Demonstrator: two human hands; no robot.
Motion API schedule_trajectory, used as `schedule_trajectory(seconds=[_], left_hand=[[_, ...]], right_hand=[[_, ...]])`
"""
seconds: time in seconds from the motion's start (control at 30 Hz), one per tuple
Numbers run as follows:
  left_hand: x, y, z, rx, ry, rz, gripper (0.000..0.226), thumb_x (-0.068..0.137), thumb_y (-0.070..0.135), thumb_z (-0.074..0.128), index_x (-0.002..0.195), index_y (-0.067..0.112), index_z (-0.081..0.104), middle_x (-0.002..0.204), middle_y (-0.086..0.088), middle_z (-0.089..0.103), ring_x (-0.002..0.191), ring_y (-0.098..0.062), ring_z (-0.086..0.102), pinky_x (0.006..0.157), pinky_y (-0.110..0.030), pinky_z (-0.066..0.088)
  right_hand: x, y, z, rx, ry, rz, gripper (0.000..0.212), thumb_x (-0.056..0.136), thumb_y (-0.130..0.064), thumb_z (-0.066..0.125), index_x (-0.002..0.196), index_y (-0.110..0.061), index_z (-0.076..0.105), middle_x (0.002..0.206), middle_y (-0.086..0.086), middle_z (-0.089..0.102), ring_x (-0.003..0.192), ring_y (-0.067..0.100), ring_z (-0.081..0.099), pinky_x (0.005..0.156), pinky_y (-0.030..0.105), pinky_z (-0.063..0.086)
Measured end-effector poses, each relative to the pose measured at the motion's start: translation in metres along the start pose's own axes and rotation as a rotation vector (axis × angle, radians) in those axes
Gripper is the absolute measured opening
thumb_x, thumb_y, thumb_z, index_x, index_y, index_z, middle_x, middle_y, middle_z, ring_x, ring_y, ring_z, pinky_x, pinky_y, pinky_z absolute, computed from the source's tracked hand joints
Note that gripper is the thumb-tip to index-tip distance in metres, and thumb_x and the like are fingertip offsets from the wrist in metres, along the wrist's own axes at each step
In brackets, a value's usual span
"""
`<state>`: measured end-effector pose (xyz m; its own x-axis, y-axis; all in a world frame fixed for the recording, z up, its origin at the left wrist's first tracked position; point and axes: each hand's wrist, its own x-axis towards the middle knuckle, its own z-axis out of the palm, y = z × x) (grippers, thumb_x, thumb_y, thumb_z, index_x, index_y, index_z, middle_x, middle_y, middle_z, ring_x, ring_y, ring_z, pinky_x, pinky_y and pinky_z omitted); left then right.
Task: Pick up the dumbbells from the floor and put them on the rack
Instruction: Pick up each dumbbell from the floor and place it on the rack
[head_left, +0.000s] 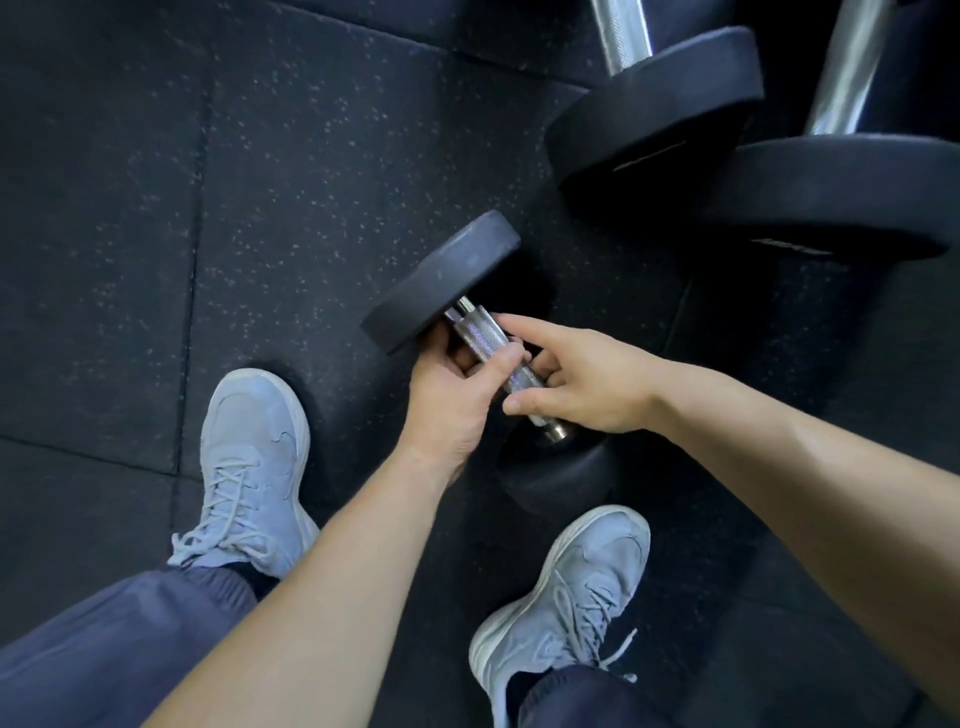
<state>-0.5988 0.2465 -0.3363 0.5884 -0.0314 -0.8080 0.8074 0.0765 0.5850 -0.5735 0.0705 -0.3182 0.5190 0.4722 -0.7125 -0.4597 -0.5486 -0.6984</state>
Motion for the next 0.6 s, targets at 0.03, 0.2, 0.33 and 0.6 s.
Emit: schedule_trajectory(seconds=[0.03,0.2,0.33,0.6], left_hand=[[0.0,0.0,0.0,0.001,0.002,0.007,0.04,0.083,0.016,0.08,0.119,0.015,0.064,0.117,-0.02,0.076,0.107,-0.038,0.077,0.1,-0.061,0.058],[0.001,-0.001,-0.001,0.024,-0.007,0.036,0.048,0.079,0.015,0.082,0.123,0.016,0.062,0.12,-0.02,0.075,0.112,-0.041,0.074,0.101,-0.062,0.057],[-0.006,0.008,-0.001,0.093,-0.054,0.048,0.05,0.085,0.004,0.079,0.131,0.007,0.058,0.115,-0.019,0.076,0.108,-0.044,0.075,0.095,-0.059,0.061],[-0.068,0.082,0.019,0.364,-0.266,0.1,0.044,0.088,0.0,0.079,0.128,0.01,0.063,0.103,-0.003,0.075,0.098,-0.019,0.076,0.089,-0.038,0.064]], right_hand=[[0.0,0.0,0.0,0.016,0.0,-0.016,0.08,0.091,-0.025,0.079,0.153,-0.049,0.036,0.093,0.004,0.076,0.082,0.017,0.072,0.085,0.026,0.058],[0.0,0.003,0.006,0.074,0.022,-0.061,0.082,0.088,-0.019,0.082,0.152,-0.048,0.04,0.077,-0.023,0.073,0.073,0.006,0.07,0.074,0.013,0.056],[-0.015,0.001,0.015,0.191,0.094,-0.054,0.082,0.087,-0.018,0.084,0.15,-0.049,0.043,0.076,-0.009,0.076,0.075,0.009,0.074,0.078,0.021,0.06],[-0.102,-0.053,0.038,0.408,0.373,0.006,0.083,0.085,-0.019,0.084,0.139,-0.066,0.041,0.084,-0.003,0.08,0.078,0.016,0.078,0.081,0.037,0.064]])
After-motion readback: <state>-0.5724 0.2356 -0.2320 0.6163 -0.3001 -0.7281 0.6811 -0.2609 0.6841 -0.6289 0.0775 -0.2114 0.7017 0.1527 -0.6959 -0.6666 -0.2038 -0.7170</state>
